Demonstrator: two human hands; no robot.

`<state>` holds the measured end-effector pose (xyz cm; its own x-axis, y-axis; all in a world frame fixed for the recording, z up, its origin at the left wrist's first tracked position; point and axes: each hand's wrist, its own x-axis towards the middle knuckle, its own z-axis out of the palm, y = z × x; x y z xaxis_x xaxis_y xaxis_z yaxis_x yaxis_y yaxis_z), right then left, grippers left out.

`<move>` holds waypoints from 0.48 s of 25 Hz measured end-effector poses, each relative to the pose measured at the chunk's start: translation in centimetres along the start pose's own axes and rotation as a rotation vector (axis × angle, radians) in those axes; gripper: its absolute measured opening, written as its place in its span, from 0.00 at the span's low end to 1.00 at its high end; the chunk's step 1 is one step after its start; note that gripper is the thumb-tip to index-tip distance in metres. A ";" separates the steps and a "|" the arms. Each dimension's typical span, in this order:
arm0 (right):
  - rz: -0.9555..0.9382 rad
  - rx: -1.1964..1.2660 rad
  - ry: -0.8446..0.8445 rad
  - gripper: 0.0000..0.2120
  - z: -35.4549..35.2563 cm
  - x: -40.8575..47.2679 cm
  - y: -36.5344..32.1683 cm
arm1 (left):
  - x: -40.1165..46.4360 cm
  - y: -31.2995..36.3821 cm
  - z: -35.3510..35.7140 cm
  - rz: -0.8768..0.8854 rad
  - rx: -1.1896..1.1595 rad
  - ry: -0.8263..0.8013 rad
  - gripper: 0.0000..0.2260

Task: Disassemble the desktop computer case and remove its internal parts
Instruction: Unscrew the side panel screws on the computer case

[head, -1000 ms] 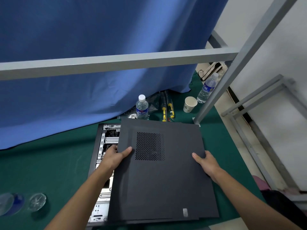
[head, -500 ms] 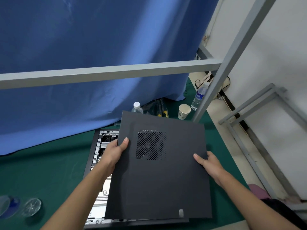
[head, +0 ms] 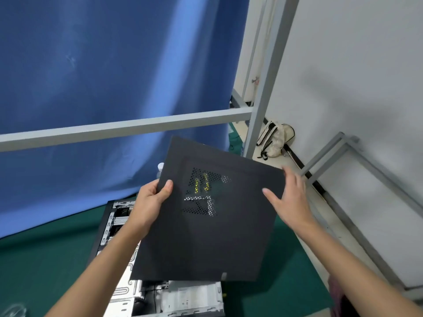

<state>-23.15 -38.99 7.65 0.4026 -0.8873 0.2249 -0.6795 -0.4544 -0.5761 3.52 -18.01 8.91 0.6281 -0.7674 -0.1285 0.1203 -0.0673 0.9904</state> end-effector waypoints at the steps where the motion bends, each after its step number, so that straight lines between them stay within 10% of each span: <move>1: -0.168 -0.048 0.039 0.38 -1.4 1.2 -1.5 | -0.1 0.6 0.8 0.037 0.028 -0.031 0.10; 12: -0.412 -0.076 -0.861 0.08 -14.3 5.7 -9.1 | -1.1 5.7 4.3 0.174 0.193 -0.290 0.16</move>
<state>-23.40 -40.99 25.40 0.9114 -0.3076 -0.2732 -0.4091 -0.7487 -0.5216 0.21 -20.28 14.90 0.3794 -0.9246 0.0339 -0.1332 -0.0183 0.9909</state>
